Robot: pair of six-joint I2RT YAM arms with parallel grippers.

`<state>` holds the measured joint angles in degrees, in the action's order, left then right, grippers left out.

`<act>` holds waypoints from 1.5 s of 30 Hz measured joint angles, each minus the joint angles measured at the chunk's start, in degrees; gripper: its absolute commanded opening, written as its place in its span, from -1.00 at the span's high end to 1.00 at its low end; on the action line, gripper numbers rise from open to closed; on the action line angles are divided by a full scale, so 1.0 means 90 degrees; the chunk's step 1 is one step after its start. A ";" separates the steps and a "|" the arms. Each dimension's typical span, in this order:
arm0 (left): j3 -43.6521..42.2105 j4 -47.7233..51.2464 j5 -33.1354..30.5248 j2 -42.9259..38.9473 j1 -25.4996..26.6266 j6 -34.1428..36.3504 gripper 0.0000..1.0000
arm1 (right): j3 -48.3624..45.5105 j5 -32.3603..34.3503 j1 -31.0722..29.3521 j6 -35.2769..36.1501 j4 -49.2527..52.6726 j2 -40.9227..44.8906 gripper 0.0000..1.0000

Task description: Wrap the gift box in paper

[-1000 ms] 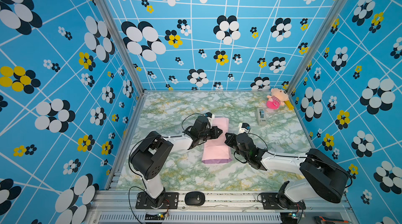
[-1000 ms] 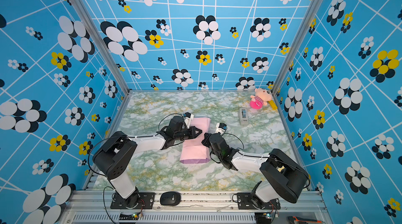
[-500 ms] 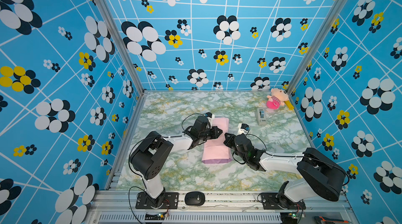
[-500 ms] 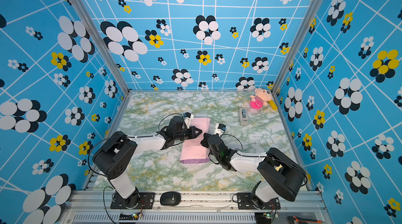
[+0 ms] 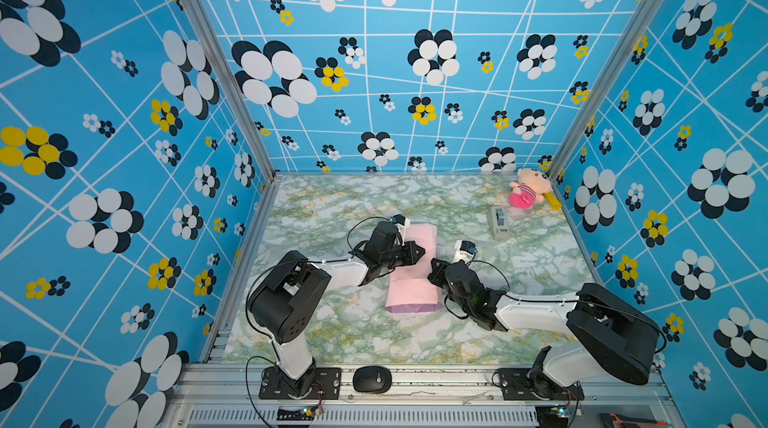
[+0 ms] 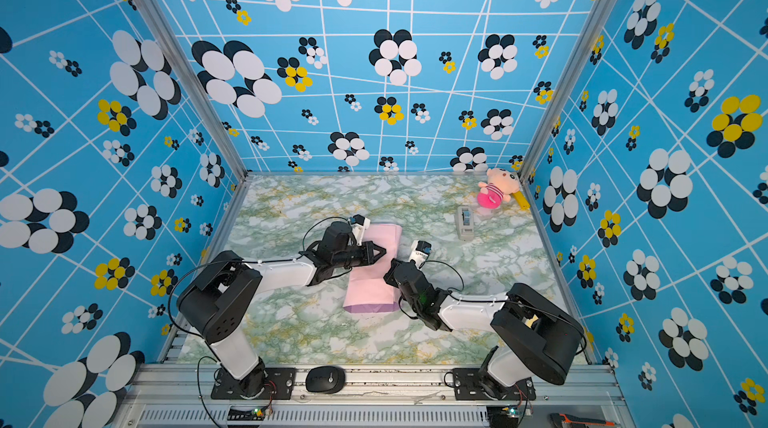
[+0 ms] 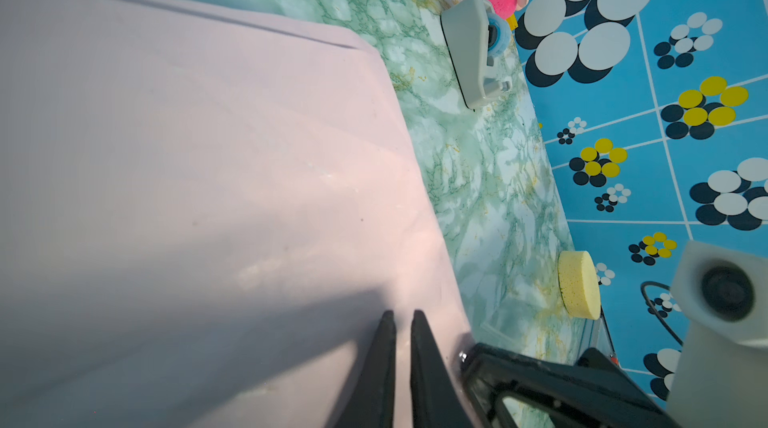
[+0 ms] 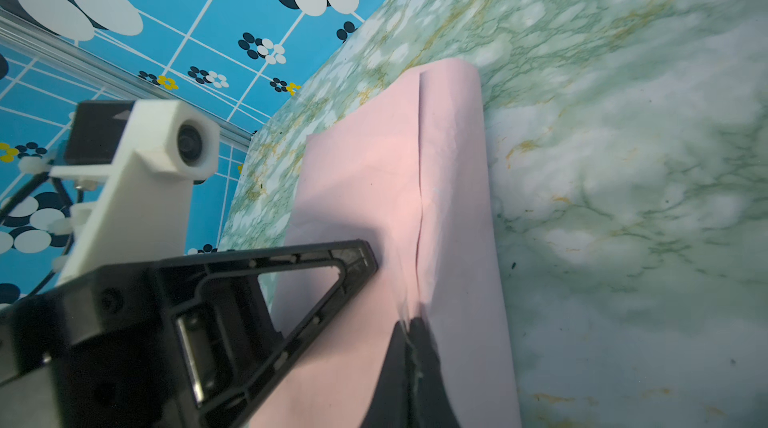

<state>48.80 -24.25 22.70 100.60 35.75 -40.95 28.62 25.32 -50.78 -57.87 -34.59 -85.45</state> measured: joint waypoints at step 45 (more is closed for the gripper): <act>-0.0005 -0.0005 0.0005 0.0000 -0.0005 0.0000 0.74 | -0.0355 0.0075 0.0274 -0.0483 0.0311 0.0457 0.03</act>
<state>48.75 -24.29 22.74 100.60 35.70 -40.95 25.43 26.00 -48.31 -62.22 -31.79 -81.34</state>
